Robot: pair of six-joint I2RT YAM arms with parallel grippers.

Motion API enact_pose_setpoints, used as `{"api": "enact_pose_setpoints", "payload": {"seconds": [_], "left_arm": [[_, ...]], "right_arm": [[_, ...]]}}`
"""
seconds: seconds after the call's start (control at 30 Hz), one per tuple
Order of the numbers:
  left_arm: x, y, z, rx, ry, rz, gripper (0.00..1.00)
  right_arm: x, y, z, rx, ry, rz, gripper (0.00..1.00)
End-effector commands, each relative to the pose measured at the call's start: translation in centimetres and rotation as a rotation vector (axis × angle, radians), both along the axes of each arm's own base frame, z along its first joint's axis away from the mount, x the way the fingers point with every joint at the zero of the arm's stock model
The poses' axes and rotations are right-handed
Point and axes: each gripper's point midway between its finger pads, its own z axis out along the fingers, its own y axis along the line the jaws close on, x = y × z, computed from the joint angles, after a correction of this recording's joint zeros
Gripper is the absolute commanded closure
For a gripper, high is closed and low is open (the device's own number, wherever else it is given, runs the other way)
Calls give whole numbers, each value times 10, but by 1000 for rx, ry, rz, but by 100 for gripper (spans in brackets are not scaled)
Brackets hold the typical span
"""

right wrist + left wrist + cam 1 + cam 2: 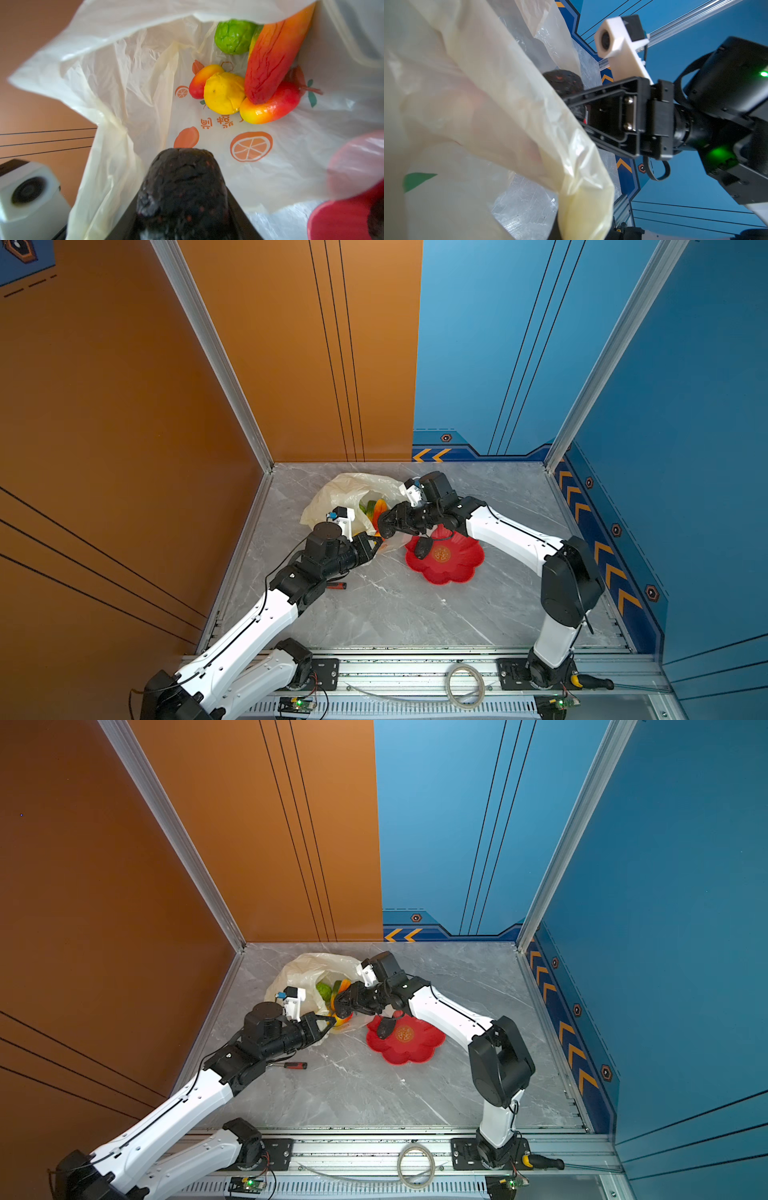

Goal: Place the fruits into the plastic bag
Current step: 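Lift the avocado with the right gripper and carry it to the bag, then open the right gripper to drop the avocado inside the bag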

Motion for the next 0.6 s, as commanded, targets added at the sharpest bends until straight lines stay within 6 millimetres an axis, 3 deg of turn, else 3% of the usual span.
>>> {"api": "enact_pose_setpoints", "payload": {"seconds": [0.0, 0.33, 0.37, 0.43, 0.57], "left_arm": [[0, -7, 28, -37, -58, -24, 100], [-1, -7, 28, -56, -57, -18, 100], [-2, -7, 28, -60, -56, -21, 100], [-3, -9, 27, -61, -55, -24, 100], [-5, -12, 23, -58, -45, -30, 100]], "right_arm": [[11, 18, 5, 44, -2, 2, 60], [46, 48, -19, 60, 8, -70, 59], [51, 51, -31, 60, 23, -83, 59], [45, 67, -37, 74, 27, -81, 57], [57, 77, -47, 106, 41, -117, 55]]}}
